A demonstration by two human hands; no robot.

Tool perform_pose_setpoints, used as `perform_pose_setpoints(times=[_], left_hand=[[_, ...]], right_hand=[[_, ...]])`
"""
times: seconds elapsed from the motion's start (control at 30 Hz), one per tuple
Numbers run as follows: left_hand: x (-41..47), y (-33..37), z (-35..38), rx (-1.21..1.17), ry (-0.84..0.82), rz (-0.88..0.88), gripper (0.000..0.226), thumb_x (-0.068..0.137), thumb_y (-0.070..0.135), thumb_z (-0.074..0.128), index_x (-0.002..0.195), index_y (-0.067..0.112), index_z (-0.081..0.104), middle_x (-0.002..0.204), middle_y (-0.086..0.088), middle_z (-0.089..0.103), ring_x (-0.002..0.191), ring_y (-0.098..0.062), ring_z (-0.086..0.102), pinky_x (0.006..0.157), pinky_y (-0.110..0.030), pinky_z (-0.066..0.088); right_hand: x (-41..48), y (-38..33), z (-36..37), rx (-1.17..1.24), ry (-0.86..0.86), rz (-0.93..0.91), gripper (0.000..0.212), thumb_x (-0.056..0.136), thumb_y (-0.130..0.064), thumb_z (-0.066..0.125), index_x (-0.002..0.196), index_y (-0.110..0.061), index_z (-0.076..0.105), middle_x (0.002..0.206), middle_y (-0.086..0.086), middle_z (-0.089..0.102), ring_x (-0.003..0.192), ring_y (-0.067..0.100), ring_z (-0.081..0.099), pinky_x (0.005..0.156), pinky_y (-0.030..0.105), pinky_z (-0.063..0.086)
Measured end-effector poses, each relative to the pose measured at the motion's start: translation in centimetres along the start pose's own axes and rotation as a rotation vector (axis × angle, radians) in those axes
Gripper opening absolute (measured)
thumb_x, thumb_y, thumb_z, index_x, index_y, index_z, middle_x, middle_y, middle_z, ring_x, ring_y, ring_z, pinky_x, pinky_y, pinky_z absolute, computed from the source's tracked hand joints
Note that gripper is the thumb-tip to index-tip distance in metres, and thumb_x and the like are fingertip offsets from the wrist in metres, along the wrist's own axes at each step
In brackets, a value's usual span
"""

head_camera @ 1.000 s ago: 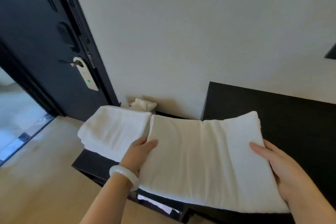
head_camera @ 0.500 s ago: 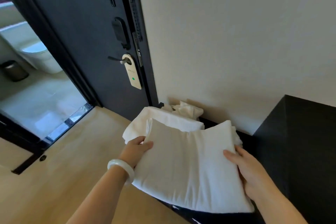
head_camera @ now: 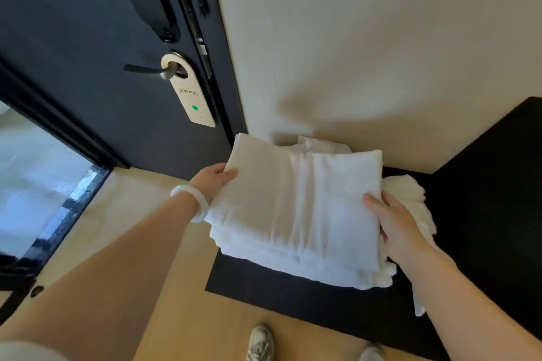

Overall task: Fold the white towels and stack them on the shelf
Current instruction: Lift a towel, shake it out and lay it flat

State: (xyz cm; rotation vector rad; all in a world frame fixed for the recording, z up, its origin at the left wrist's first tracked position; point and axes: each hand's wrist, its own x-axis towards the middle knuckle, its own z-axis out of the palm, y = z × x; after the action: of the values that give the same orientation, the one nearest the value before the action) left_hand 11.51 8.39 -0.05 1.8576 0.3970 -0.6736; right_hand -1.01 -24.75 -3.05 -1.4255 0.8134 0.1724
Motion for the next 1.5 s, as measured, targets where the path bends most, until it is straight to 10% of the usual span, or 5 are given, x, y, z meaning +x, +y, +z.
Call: perform_pose_setpoints(times=[0.23,0.5,1.5], left_hand=[[5.3,-5.4,0.0,0.231,-0.003,-0.045,0.019,0.098,0.009,0.046,0.107,0.011,0.063,0.099,-0.011,0.063,0.087,-0.026,0.056,0.091,-0.044,0.05],[5.3,-6.1,1.9,0.443,0.101,0.121,0.057,0.089,0.01,0.062,0.142,0.018,0.04,0.114,-0.002,0.057,0.092,-0.024,0.054,0.075,-0.034,0.042],[2.7,-8.7,0.4,0.2,0.114,0.023,0.055,0.09,0.004,0.064,0.14,0.024,0.051,0.11,-0.004,0.065,0.098,-0.028,0.061,0.086,-0.035,0.046]], right_hand=[[2.8,3.9,1.6,-0.152,0.191,0.109,0.048,0.098,-0.027,0.059,0.143,-0.015,0.046,0.128,0.008,0.061,0.113,0.03,0.058,0.104,0.052,0.046],[2.0,3.7,2.0,-0.139,0.242,0.067,0.046,0.097,-0.023,0.062,0.14,-0.019,0.048,0.121,0.004,0.062,0.104,0.023,0.061,0.091,0.041,0.05],[0.5,6.3,2.4,-0.066,0.29,-0.037,0.044,0.096,-0.013,0.063,0.138,-0.021,0.054,0.098,-0.008,0.062,0.086,0.007,0.058,0.069,0.024,0.045]])
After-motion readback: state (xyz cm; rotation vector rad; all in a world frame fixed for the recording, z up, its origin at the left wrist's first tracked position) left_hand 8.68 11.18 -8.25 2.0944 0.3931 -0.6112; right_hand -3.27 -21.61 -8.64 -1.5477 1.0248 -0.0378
